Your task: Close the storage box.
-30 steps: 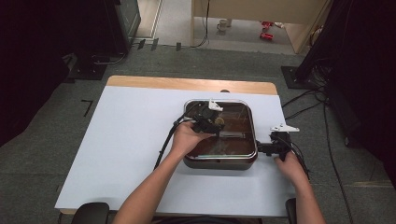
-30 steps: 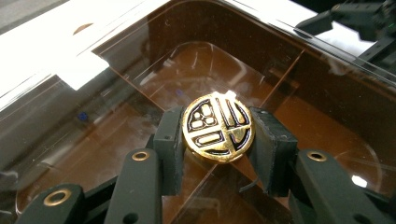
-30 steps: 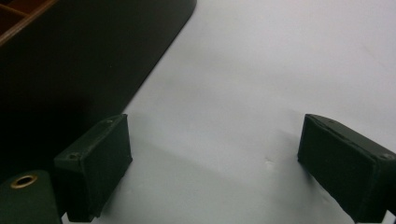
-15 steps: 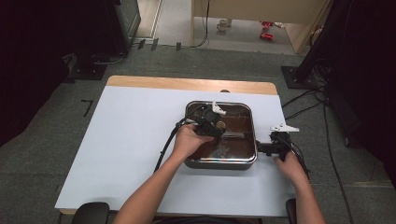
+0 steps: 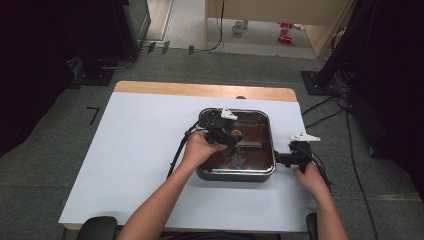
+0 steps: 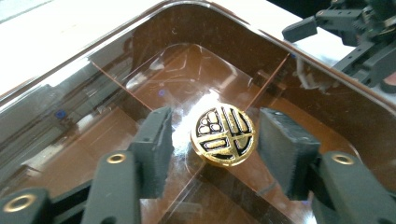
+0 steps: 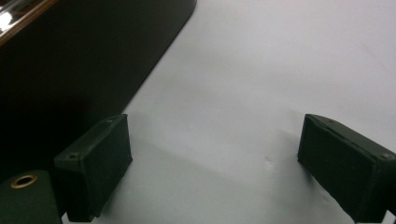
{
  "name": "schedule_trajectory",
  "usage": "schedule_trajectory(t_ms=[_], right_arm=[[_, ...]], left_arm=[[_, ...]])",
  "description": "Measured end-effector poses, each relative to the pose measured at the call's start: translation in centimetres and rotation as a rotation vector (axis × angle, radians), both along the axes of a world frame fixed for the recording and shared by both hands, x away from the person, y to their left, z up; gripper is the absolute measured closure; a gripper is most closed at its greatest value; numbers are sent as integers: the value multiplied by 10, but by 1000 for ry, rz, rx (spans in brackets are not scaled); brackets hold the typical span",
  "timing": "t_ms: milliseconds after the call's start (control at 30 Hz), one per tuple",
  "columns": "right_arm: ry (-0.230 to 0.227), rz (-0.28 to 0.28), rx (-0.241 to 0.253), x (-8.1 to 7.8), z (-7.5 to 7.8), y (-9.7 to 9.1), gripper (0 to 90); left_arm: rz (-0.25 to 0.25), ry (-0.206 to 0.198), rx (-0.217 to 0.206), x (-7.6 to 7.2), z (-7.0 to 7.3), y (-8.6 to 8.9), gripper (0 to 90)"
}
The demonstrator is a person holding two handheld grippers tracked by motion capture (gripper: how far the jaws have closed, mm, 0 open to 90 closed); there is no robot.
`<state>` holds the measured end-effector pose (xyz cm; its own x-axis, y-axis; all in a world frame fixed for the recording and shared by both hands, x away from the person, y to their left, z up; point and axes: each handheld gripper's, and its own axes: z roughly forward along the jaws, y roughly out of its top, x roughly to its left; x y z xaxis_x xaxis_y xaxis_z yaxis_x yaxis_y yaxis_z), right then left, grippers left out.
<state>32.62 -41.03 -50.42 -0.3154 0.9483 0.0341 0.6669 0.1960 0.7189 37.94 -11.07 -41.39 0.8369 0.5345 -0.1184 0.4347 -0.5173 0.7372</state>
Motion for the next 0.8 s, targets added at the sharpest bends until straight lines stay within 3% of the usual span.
schedule_trajectory(t_ms=[100,300,567,800], right_arm=[[0,0,1,0,0,0,91],[1,1,0,0,0,0,92],[2,0,-1,0,0,0,91],[1,1,-2,0,0,0,92]], left_arm=[[15,-24,2,-3,6,4,382],[-5,-20,8,-10,14,17,277],[56,-26,-52,-18,21,52,249],[105,-54,-60,-26,20,79,243]])
